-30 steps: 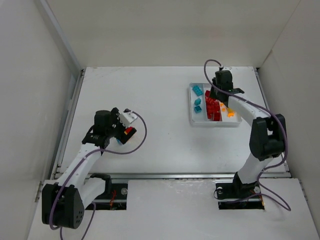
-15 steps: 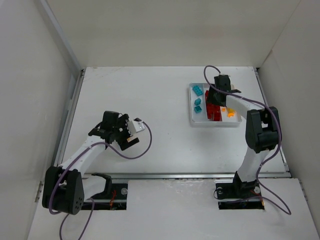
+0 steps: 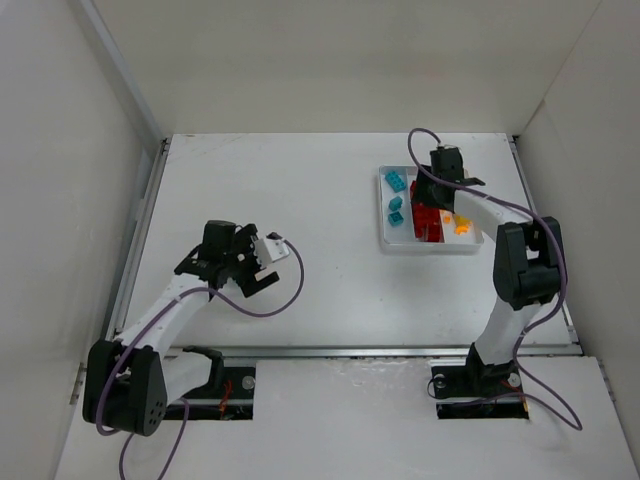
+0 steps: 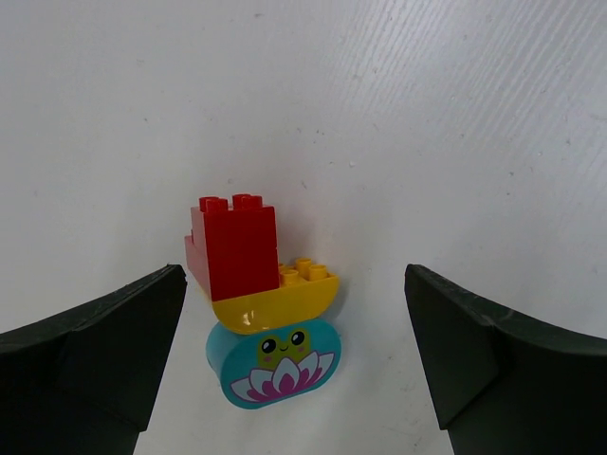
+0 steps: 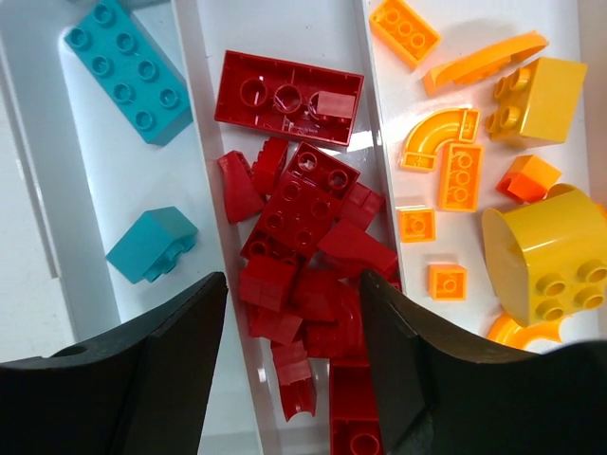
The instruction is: Sort the legos into containers by color
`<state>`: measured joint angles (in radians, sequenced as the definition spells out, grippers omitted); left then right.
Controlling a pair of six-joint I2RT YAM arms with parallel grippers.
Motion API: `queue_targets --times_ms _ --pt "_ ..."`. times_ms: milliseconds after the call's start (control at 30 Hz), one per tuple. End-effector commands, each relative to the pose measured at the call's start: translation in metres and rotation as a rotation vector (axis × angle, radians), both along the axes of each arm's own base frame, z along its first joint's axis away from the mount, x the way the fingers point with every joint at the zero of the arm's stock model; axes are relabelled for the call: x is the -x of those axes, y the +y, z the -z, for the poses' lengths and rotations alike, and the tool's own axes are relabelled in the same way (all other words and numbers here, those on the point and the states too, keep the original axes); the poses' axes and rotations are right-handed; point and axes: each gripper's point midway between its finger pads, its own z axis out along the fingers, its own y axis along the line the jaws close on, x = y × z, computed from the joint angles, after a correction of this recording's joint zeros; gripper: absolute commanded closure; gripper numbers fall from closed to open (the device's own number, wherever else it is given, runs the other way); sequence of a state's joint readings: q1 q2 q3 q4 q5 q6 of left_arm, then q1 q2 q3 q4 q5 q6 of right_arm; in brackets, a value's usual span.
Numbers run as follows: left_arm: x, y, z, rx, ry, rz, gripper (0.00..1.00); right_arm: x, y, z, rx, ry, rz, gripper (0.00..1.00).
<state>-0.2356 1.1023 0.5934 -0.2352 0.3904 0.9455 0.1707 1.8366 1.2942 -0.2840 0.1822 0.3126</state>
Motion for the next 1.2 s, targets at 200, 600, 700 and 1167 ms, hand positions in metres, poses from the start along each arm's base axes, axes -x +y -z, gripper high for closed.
queue_targets --times_ms 200,600,700,1167 --pt "-0.017 -0.009 -0.037 0.003 -0.029 0.03 0.0 -0.013 0.017 -0.072 0.01 -0.152 -0.083 0.36" --pt "-0.025 0.011 0.004 -0.173 0.056 0.004 0.0 -0.022 0.02 -0.085 0.007 -0.2 -0.098 0.34" --pt "-0.032 0.014 0.009 -0.19 0.038 -0.013 0.17 -0.02 0.02 -0.081 0.008 -0.191 -0.099 0.34" --pt "-0.019 0.001 0.021 -0.131 0.073 0.049 0.84 -0.017 0.025 -0.077 -0.01 -0.179 -0.121 0.34"
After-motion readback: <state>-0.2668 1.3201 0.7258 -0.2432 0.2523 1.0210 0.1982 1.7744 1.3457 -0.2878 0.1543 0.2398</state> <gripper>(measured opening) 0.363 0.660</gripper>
